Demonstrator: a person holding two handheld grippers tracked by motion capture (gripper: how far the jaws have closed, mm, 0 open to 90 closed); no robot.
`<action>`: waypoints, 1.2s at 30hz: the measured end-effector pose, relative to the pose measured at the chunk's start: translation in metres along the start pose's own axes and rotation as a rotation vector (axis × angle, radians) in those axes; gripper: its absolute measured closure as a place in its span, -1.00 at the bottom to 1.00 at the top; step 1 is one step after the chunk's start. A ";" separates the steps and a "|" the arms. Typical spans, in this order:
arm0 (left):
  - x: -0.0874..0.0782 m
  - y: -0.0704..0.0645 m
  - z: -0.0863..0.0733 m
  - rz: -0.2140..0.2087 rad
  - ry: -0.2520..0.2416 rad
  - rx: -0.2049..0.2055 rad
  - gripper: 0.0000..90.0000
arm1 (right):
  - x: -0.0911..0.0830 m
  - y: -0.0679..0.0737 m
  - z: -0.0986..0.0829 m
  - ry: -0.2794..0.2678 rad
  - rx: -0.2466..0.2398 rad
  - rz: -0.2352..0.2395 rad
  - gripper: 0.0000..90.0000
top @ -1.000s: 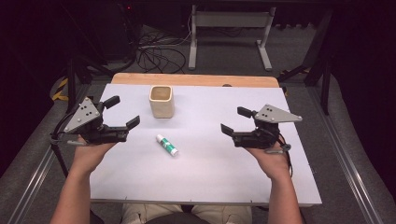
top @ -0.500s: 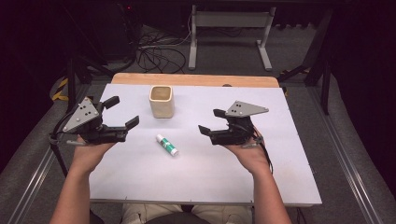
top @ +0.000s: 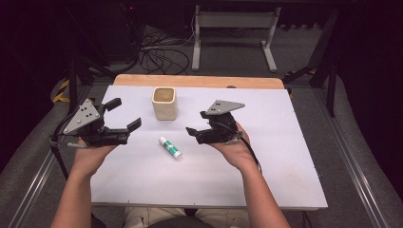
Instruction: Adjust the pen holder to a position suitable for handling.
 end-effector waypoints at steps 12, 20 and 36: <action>-0.001 0.002 0.000 0.004 0.000 -0.002 -0.85 | 0.043 0.010 0.001 0.097 -0.004 0.035 -0.35; -0.002 0.003 -0.001 0.007 -0.001 -0.008 -0.85 | 0.062 0.014 0.000 0.151 -0.008 0.038 -0.33; -0.003 0.006 -0.004 0.012 0.003 -0.019 -0.85 | 0.102 0.016 -0.015 0.273 -0.007 0.033 -0.22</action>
Point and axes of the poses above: each handheld gripper's, and its own axes: x roughly forward along the jaws, z roughly out of its top, y roughly to its left, the point moved 6 cm from there along x, roughly forward along the jaws, and after that the axes turned 11 degrees about x, right-handed, at the moved point
